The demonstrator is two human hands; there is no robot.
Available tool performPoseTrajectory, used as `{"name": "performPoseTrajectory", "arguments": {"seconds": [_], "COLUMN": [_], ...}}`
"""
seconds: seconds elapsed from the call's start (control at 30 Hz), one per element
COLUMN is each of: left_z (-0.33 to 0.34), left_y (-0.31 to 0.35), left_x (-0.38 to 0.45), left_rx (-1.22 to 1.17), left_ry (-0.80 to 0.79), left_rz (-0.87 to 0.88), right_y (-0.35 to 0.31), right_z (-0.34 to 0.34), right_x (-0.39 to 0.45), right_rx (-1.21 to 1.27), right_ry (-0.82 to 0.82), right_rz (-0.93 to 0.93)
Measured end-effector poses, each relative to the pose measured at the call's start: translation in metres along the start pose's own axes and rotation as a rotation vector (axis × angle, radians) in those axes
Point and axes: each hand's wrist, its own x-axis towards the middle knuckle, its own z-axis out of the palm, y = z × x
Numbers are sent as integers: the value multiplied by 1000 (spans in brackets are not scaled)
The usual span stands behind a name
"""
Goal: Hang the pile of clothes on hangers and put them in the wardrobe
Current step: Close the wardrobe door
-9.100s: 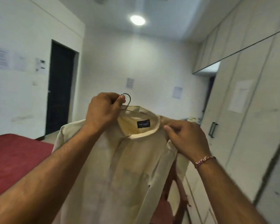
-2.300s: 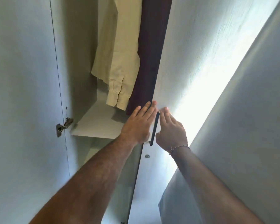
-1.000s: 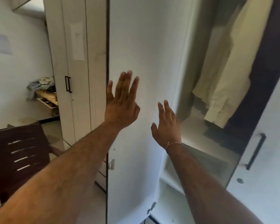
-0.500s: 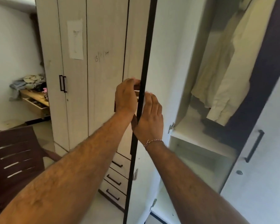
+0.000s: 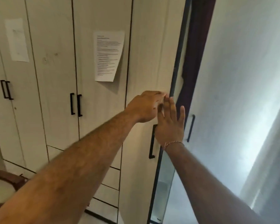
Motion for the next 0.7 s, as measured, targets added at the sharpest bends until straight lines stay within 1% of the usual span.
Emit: {"name": "performPoseTrajectory", "arguments": {"seconds": [0.1,0.17,0.23,0.33,0.47,0.57,0.7], "left_z": [27,46,62,86,122,146,176], "left_y": [7,2,-1,-9,-20,-34,-68], "left_x": [21,34,45,64,93,117,146], "left_rx": [266,331,377,400,439,458,477], "left_ry": [-98,-140,-186,-253,-296,-289,-245], "left_rz": [-34,-74,-83,-69,-24,6,58], "right_y": [57,84,101,107,105,111,123], "right_z": [11,20,32,43,54,70,102], "right_x": [0,10,20,27,48,74,102], "right_rx": [-181,-209,-196,-229,-295,-312,-320], "right_ry": [-215,-315,-356,-403,-503,-578,-606], "right_rz": [-35,-50,-61,-55,22,79,102]}}
